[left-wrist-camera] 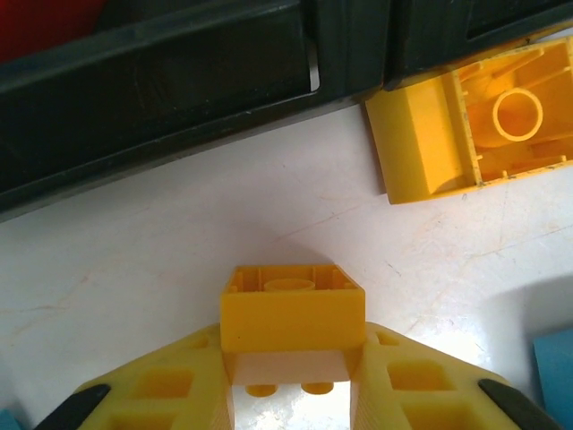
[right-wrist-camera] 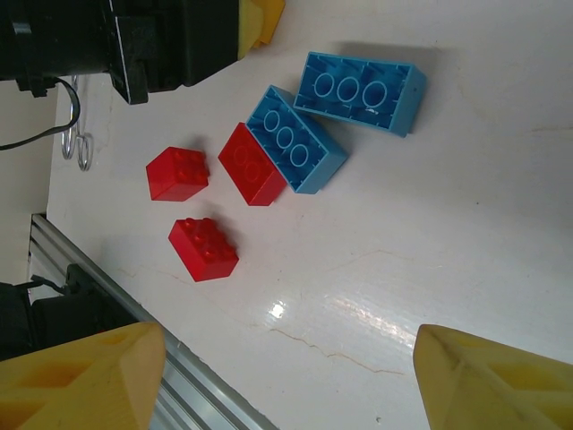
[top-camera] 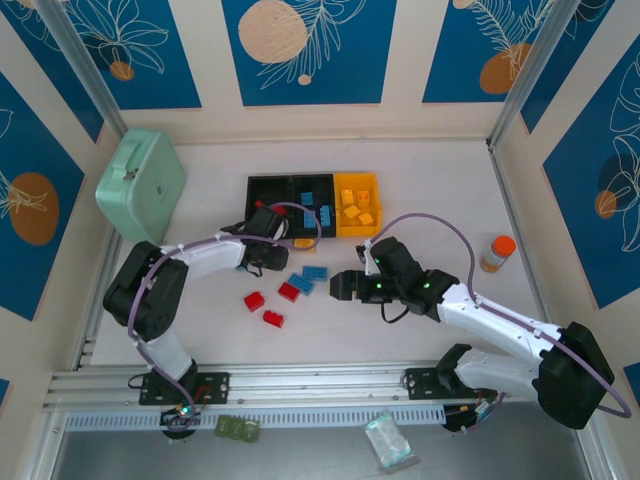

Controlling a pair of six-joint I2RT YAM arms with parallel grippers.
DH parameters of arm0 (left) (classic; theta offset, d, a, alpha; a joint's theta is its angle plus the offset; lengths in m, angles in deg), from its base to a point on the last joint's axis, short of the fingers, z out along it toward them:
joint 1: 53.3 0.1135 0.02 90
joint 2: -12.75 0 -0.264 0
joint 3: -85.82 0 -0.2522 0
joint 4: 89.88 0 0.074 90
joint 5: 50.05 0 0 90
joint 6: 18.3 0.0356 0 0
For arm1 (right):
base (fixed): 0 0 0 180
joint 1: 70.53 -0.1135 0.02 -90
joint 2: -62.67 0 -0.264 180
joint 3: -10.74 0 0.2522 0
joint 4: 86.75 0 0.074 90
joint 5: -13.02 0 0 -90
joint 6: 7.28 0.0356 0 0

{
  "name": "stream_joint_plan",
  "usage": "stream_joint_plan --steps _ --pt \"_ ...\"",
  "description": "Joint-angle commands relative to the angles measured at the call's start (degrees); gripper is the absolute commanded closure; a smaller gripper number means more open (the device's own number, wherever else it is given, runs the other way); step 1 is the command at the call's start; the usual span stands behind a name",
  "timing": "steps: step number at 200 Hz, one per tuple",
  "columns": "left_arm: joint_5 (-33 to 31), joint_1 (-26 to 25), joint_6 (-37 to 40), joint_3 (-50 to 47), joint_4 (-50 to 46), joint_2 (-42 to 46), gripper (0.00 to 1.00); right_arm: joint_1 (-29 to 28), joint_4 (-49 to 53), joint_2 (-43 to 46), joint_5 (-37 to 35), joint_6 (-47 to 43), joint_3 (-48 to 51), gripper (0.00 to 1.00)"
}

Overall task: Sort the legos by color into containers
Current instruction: Pick up the lego from the center of the table, then place the lego in the container.

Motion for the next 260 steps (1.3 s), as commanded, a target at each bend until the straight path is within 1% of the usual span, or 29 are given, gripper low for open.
stream_joint_plan --steps 1,43,66,95,123,153,201,225,260 --pt "1.48 0.09 -0.75 -0.15 -2.15 2.93 0.72 -0.41 0.84 1.65 -0.78 -0.08 0.11 0.26" --pt "4.85 -1.55 -3.87 1.23 -6.75 7.39 0.72 1.09 2.66 2.85 -2.42 -0.10 -0.13 0.27" --pt "8.32 -2.96 -6.20 3.56 -7.93 7.74 0.73 4.61 5.24 4.16 -3.04 0.35 0.12 0.27" --pt "9.13 -5.18 -8.29 10.03 -10.14 5.48 0.73 9.83 7.30 8.25 -2.24 0.97 1.80 0.26" --pt "10.40 -6.52 -9.89 18.29 -11.33 0.29 0.73 14.05 10.54 12.35 -2.56 1.96 3.53 0.27" --pt "11.11 -7.10 -10.35 29.25 -13.85 -7.41 0.73 17.52 13.22 15.60 -1.87 2.64 5.43 0.26" --pt "10.13 -7.39 -10.67 47.71 -18.79 -20.60 0.73 19.49 15.04 20.37 -1.39 3.57 8.10 0.27" --pt "9.22 -7.43 -10.79 56.59 -21.28 -26.73 0.73 20.19 15.30 20.82 -0.88 3.70 8.78 0.27" --pt "9.61 -7.64 -10.55 68.50 -24.44 -34.32 0.72 20.83 15.28 20.91 -0.62 3.70 9.35 0.27"
